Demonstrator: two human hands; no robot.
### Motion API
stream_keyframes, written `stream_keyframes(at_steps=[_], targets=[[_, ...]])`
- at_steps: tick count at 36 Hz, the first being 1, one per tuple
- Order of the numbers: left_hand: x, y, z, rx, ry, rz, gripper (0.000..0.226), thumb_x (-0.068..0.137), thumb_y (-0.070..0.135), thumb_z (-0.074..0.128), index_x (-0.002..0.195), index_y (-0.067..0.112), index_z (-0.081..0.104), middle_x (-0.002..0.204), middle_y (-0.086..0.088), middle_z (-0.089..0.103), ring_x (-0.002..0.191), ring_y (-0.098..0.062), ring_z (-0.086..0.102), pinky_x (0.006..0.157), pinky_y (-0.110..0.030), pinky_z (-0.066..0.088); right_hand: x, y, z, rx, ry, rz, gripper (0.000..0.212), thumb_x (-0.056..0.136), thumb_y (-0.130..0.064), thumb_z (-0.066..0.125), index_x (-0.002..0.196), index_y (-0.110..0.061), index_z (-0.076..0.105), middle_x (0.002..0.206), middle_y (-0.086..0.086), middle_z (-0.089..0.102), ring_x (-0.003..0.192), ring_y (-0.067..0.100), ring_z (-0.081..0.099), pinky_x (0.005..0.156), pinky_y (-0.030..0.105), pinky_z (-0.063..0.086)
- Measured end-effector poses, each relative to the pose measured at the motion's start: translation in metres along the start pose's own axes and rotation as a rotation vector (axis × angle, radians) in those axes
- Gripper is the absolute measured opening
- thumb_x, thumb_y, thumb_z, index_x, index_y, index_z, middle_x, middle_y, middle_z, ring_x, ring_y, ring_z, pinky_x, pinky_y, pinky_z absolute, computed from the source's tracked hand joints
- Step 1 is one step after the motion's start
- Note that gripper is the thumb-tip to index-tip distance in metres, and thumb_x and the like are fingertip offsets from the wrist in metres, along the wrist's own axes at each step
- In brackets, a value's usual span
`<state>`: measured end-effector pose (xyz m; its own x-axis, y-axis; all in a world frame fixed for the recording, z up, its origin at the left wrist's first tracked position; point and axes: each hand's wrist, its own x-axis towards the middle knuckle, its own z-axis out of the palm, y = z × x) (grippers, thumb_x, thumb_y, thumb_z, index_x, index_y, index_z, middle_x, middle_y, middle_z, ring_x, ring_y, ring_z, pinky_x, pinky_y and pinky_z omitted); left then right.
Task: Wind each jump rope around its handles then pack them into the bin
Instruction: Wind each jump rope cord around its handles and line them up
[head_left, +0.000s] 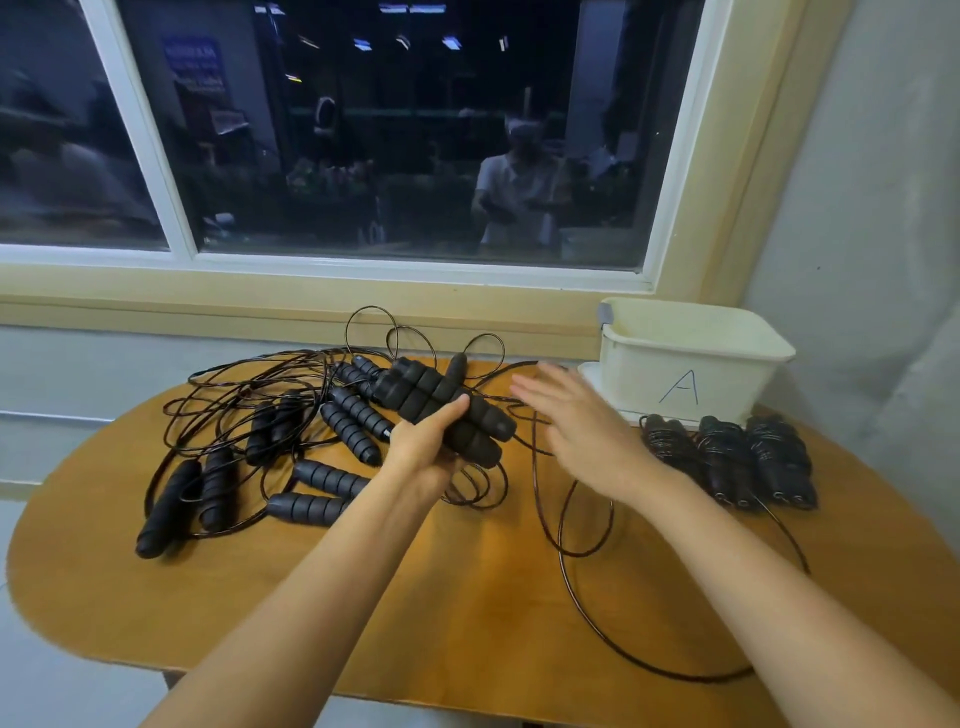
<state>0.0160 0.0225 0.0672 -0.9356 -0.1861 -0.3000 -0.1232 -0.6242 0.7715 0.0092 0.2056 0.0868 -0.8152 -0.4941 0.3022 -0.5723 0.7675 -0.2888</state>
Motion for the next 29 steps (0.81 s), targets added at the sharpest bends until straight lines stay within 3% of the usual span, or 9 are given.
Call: stream_keyframes(at_steps=[2,4,7,11,15,17,19,23,29], targets=[[-0.004,-0.002,0.004,-0.015,-0.017,-0.061,0.039,0.087,0.004,0.070,0.124,0.003,0.060,0.109,-0.016,0.068,0.104,-0.031,0.064,0.072,-0.047,0.057,-0.002,-0.017,0.009,0.005,-0.082,0.018,0.070,0.100,-0.034,0.053,0.159,-0.025,0.016,0.162,-0.009,0.020,0.151,0.013,0.009,0.123,0.038,0.001],[-0.008,-0.004,0.007,-0.024,-0.030,-0.124,0.041,0.086,0.008,0.072,0.126,0.004,0.061,0.116,-0.018,0.068,0.105,-0.033,0.065,0.064,-0.044,0.059,-0.001,-0.024,0.023,-0.066,-0.071,0.047,0.096,0.089,-0.054,0.062,0.159,-0.023,0.004,0.160,-0.004,0.024,0.147,0.019,0.023,0.119,0.037,0.018],[-0.013,-0.003,0.005,-0.037,-0.063,-0.128,0.038,0.088,0.009,0.069,0.125,0.006,0.062,0.119,-0.018,0.067,0.108,-0.032,0.064,0.067,-0.044,0.060,0.002,-0.020,0.040,-0.076,0.018,0.106,0.096,0.087,-0.048,0.069,0.158,-0.021,0.009,0.146,0.000,0.041,0.126,0.023,0.051,0.097,0.037,0.047],[-0.023,0.000,-0.011,0.158,-0.092,0.013,0.050,0.086,0.021,0.074,0.130,0.008,0.054,0.133,-0.014,0.060,0.125,-0.026,0.054,0.096,-0.036,0.044,-0.003,-0.014,0.048,0.026,-0.002,0.150,0.081,0.089,-0.041,0.069,0.153,-0.022,0.023,0.148,-0.002,0.045,0.120,0.022,0.058,0.090,0.038,0.052],[-0.019,0.005,-0.038,0.947,0.134,0.738,0.130,0.065,0.044,0.087,0.157,0.016,0.001,0.165,-0.009,0.006,0.152,-0.023,0.005,0.122,-0.045,0.002,-0.014,-0.005,0.052,-0.085,-0.100,0.146,0.071,0.092,-0.038,0.067,0.148,-0.023,0.026,0.140,0.001,0.052,0.113,0.023,0.061,0.090,0.038,0.050],[-0.019,0.005,-0.045,1.585,-0.022,1.043,0.137,0.061,0.061,0.082,0.157,0.018,-0.005,0.165,-0.004,-0.006,0.152,-0.024,-0.009,0.118,-0.052,-0.014,-0.018,-0.006,0.057,-0.147,-0.135,0.102,0.062,0.093,-0.037,0.065,0.144,-0.023,0.033,0.132,0.000,0.057,0.108,0.022,0.062,0.085,0.035,0.050],[-0.022,-0.005,-0.046,2.106,-0.295,1.015,0.135,0.065,0.075,0.069,0.154,0.023,-0.017,0.165,0.002,-0.008,0.151,-0.025,-0.014,0.116,-0.058,-0.019,-0.022,-0.011,0.063,-0.183,-0.154,0.051,0.053,0.095,-0.032,0.061,0.141,-0.022,0.037,0.125,-0.001,0.061,0.104,0.021,0.063,0.080,0.033,0.048],[-0.019,-0.032,-0.051,2.210,-0.403,0.909,0.107,0.083,0.056,0.063,0.158,0.019,-0.004,0.146,0.003,0.043,0.133,-0.023,0.040,0.118,-0.040,0.020,-0.028,-0.019,0.070,-0.215,-0.129,-0.006,0.040,0.097,-0.023,0.058,0.134,-0.022,0.041,0.117,-0.003,0.063,0.101,0.021,0.063,0.071,0.031,0.044],[-0.010,-0.015,-0.073,1.868,-0.313,1.075,0.064,0.076,0.058,0.052,0.131,0.026,0.047,0.107,0.008,0.063,0.094,-0.018,0.062,0.073,-0.031,0.049,-0.040,0.016,0.062,-0.106,-0.007,0.063,0.039,0.095,-0.026,0.063,0.132,-0.026,0.053,0.108,-0.009,0.066,0.097,0.008,0.063,0.083,0.024,0.052]])
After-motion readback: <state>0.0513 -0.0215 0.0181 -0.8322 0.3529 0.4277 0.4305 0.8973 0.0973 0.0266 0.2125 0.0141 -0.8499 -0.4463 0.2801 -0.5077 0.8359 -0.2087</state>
